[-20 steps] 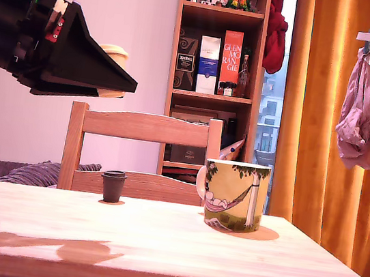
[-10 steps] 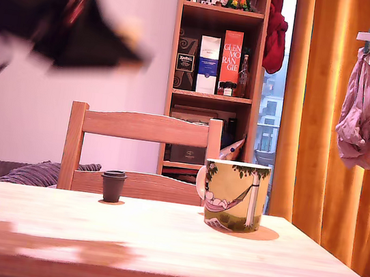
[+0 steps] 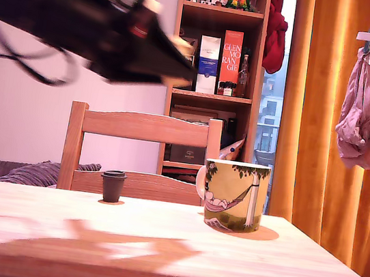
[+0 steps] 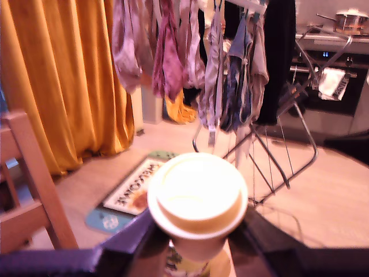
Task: Pick up the coffee capsules on the table and drop them inside the coffee cup
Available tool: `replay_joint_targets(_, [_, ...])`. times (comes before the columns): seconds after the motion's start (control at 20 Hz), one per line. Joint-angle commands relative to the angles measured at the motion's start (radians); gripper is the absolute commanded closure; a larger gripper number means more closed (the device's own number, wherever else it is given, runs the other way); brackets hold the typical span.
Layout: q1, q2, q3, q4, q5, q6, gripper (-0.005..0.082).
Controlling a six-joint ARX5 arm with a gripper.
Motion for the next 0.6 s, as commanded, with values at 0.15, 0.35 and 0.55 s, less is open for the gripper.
replay_joint_targets(0.15, [-0.031, 0.119, 0.133, 0.014, 0.001, 0.004, 0.0611])
replay_joint_targets(0.35, [-0.052, 0.208, 0.229, 0.014, 0.001, 0.004, 0.0611])
replay_joint_targets(0.55, [-0.061, 0.288, 0.334, -0.034, -0.001, 0.004, 0.0611])
